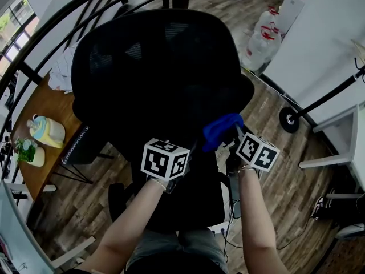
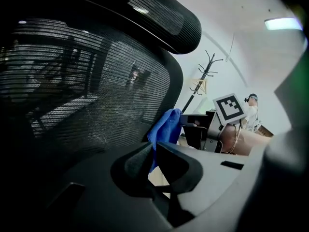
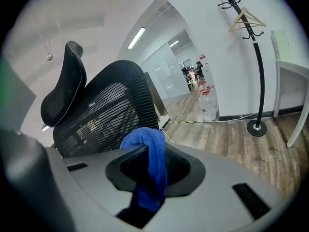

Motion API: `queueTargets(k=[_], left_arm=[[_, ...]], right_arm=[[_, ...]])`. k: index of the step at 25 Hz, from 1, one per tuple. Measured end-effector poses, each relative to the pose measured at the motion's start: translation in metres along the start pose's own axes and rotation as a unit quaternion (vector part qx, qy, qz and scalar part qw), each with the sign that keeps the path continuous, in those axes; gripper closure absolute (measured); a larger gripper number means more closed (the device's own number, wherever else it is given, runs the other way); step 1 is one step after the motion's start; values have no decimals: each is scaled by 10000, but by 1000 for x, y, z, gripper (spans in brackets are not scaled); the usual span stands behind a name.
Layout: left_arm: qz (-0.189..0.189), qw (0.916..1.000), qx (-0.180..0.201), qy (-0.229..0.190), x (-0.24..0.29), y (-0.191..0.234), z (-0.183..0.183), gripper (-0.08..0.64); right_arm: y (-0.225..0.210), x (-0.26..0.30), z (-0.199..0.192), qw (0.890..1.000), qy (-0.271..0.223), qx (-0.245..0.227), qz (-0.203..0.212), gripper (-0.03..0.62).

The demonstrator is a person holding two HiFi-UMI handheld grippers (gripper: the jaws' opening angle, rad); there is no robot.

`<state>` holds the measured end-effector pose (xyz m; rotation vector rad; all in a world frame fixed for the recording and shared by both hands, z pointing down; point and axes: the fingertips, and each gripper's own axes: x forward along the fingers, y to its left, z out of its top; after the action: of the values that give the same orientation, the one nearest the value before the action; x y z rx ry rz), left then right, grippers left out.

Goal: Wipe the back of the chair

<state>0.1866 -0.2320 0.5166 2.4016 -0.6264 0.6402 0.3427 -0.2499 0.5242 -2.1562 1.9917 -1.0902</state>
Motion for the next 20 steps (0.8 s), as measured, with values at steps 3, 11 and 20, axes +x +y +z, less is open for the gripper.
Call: queueTargets(k=[3, 11, 20], left_arm=[[42, 10000, 9, 7, -5, 1, -4, 526], [298, 9993, -244, 26, -40, 18, -36, 525], [761, 9946, -692, -149, -100, 53, -73, 526]], right_arm=[[-9, -10, 0, 9997, -129, 192, -123, 499], [4, -46, -7, 9992, -331, 223, -19, 500], [87, -58, -60, 9957, 175, -280, 869, 502]])
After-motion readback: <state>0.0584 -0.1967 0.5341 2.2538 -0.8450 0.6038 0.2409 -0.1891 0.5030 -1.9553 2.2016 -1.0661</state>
